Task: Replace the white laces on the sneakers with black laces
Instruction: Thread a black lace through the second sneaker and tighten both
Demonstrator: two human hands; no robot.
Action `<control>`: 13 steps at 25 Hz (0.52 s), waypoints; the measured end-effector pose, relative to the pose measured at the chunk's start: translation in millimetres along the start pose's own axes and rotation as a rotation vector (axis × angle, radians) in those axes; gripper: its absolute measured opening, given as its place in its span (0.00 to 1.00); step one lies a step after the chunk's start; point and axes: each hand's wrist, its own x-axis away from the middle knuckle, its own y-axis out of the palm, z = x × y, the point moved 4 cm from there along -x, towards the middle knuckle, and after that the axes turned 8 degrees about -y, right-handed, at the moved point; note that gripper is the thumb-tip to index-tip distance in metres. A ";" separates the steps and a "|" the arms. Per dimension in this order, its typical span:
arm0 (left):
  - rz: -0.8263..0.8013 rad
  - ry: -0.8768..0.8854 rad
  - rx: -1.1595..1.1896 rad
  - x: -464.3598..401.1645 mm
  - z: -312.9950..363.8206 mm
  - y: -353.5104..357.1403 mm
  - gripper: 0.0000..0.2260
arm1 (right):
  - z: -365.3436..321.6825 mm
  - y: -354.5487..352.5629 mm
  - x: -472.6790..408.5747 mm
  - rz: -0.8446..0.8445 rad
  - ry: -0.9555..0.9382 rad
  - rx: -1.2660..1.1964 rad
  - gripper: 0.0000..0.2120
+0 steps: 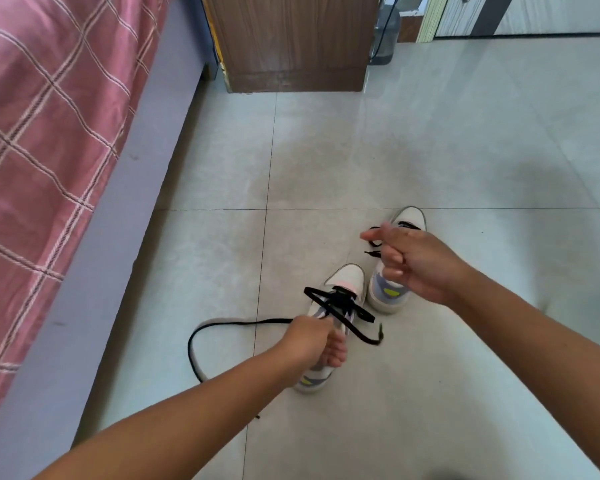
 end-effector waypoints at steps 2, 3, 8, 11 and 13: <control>0.034 -0.106 0.131 -5.0 -17.5 -0.5 0.16 | 12.8 -16.4 2.6 -0.006 0.063 0.147 0.13; 0.060 -0.107 0.190 -8.2 -19.6 -3.1 0.16 | 27.6 -23.6 5.6 -0.007 0.104 0.291 0.12; 0.188 -0.126 0.238 -27.0 -28.0 -16.1 0.11 | 101.9 -56.0 20.7 -0.020 0.152 0.880 0.03; 0.201 -0.189 0.293 -39.5 -32.2 -10.4 0.08 | 139.0 -50.4 22.6 -0.168 0.227 0.849 0.15; 0.187 -0.215 0.347 -52.3 -29.3 0.0 0.09 | 150.6 -40.7 15.7 -0.228 0.214 0.816 0.15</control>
